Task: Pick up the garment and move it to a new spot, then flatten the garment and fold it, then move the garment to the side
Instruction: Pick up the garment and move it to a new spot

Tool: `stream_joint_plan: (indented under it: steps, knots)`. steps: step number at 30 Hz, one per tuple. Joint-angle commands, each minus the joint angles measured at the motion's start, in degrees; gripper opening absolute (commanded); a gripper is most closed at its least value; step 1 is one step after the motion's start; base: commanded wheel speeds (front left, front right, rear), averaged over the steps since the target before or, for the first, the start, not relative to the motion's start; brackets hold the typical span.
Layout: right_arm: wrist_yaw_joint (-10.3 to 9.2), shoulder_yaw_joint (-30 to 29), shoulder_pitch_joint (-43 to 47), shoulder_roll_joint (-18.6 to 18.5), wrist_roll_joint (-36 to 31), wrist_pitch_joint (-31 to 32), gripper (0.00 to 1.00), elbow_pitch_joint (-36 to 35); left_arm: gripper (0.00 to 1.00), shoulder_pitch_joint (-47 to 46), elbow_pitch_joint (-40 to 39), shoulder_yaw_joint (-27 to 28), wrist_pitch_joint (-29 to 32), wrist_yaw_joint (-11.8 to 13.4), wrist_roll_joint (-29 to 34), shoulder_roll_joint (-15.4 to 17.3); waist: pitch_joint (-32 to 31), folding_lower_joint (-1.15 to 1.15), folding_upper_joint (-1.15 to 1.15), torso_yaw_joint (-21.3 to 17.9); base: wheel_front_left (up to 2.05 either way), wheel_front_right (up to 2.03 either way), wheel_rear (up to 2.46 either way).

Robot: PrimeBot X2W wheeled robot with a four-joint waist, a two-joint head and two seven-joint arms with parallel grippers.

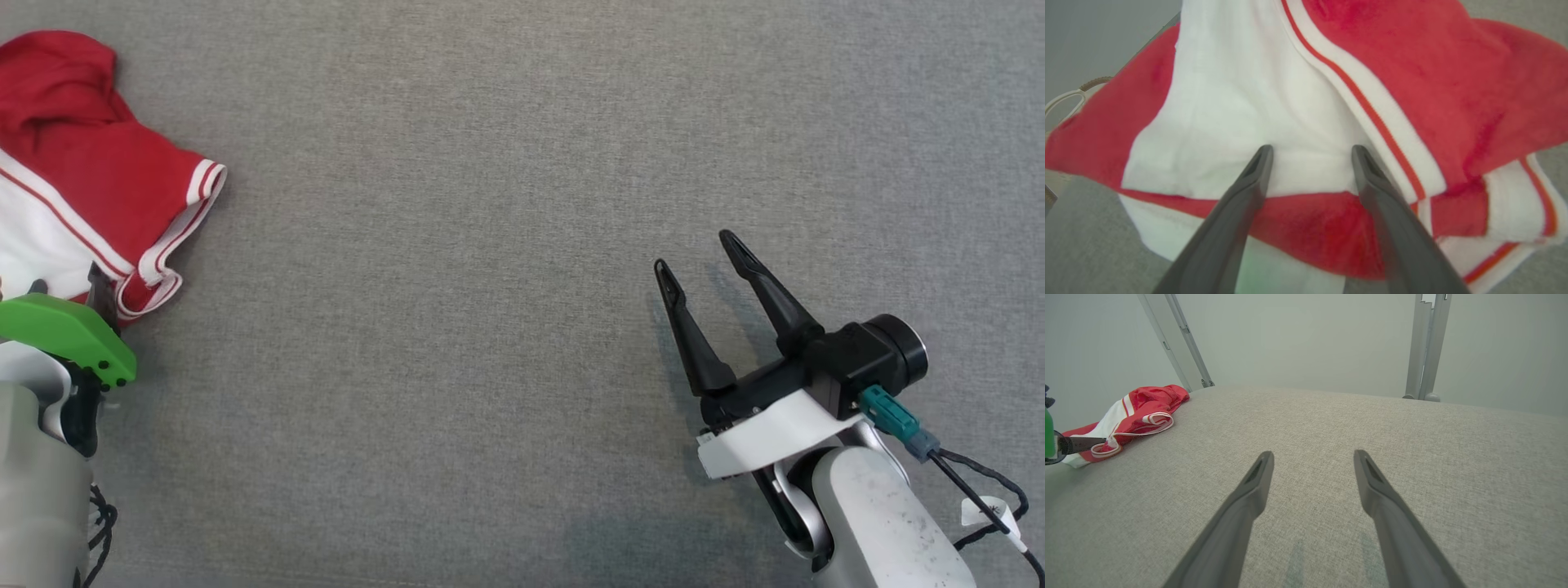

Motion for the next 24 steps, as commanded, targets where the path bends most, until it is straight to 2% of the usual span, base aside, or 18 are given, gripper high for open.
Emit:
stream_joint_plan:
  steps: [1,2,3,4,9,12,18,24]
  knots:
    - [-0.06,-0.24,-0.53,0.15,-0.06,-0.12,1.00,-0.28,1.00,-0.78,1.00,0.05,0.71,0.20,-0.57,-0.35,1.04,0.00,0.57,-1.40,0.00,0.00,0.00]
    - [-0.06,-0.21,-0.52,0.23,0.10,-0.17,1.00,-0.14,1.00,-0.78,1.79,-0.07,0.91,0.19,-0.67,-0.40,0.90,0.00,0.57,-1.60,0.00,0.00,0.00]
    - [-0.06,-0.30,-0.45,0.36,0.25,-0.28,1.00,0.02,0.68,-0.73,2.43,-0.16,0.75,0.17,-0.81,-0.44,0.69,0.00,0.57,-1.78,0.00,0.00,0.00]
    - [-0.06,-0.42,-0.31,0.48,0.47,-0.41,1.00,0.16,0.00,-0.78,2.98,-0.19,0.55,0.16,-0.94,-0.42,0.47,0.00,0.57,-1.95,0.00,0.00,0.00]
    - [-0.06,-0.92,0.08,0.95,1.38,-1.16,1.00,1.09,0.00,-0.83,4.58,-0.42,-1.38,0.10,-1.04,0.05,-0.95,0.00,0.57,-2.45,0.00,0.00,0.00]
    - [-0.06,-1.01,0.40,1.29,1.95,-1.61,1.00,1.99,0.00,-0.80,3.61,-1.77,-2.51,0.03,-1.37,-0.95,-2.28,0.00,0.57,-2.58,0.00,0.00,0.00]
    - [-0.06,-1.36,1.70,2.24,3.59,-2.88,1.00,4.50,0.00,0.30,-4.18,-8.66,-4.14,0.01,-3.52,-3.28,-6.04,0.00,0.57,-2.29,0.00,0.00,0.00]
    - [-0.06,-0.82,2.68,2.52,5.59,-3.74,1.00,6.65,0.00,1.53,-13.89,-16.04,-5.20,0.00,-7.07,-5.92,-9.06,0.00,0.57,-3.66,0.00,0.00,0.00]
